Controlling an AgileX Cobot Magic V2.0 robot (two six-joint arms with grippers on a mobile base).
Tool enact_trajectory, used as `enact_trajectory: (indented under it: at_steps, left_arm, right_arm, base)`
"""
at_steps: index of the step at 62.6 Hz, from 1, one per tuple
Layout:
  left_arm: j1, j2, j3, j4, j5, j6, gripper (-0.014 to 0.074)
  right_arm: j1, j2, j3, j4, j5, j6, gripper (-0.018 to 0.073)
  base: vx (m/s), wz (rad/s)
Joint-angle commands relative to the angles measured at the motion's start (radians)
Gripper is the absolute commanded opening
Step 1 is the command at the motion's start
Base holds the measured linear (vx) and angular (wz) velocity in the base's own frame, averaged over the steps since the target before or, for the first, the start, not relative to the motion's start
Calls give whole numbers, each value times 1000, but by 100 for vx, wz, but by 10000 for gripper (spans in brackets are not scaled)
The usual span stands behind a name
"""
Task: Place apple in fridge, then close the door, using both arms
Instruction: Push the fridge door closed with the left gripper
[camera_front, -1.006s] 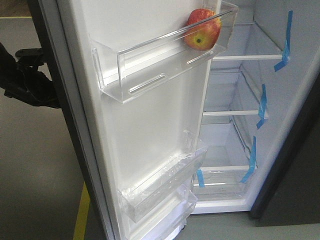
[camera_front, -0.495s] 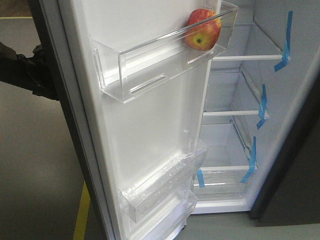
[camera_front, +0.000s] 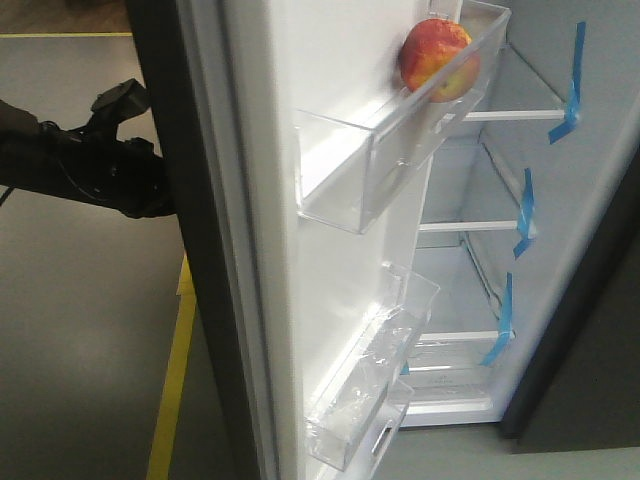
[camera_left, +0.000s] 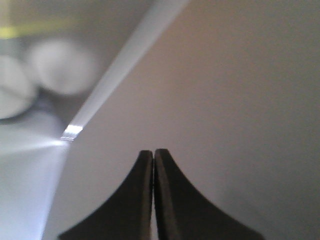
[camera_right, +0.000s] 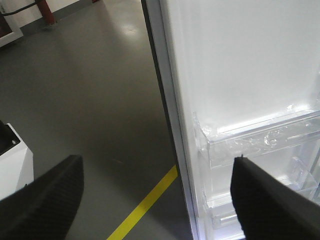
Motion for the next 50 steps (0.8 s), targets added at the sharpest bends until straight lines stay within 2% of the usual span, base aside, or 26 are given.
enact_trajectory:
  at_steps: [1, 20, 37, 50]
  left_arm:
    - [-36, -68, 2, -98, -8, 36, -6]
    - [-191, -67, 6, -153, -70, 79, -6]
    - [-369, -27, 6, -203, -243, 102, -6]
    - [-469, 17, 4, -325, -299, 147, -6]
  right_arm:
    - [0, 12, -25, 28, -52, -4, 576]
    - [0, 12, -25, 28, -52, -4, 576]
    - [0, 12, -25, 28, -48, -4, 576]
    - [0, 12, -25, 28, -49, -4, 576]
  base:
    - [0, 0]
    - [0, 0]
    - [0, 0]
    - [0, 0]
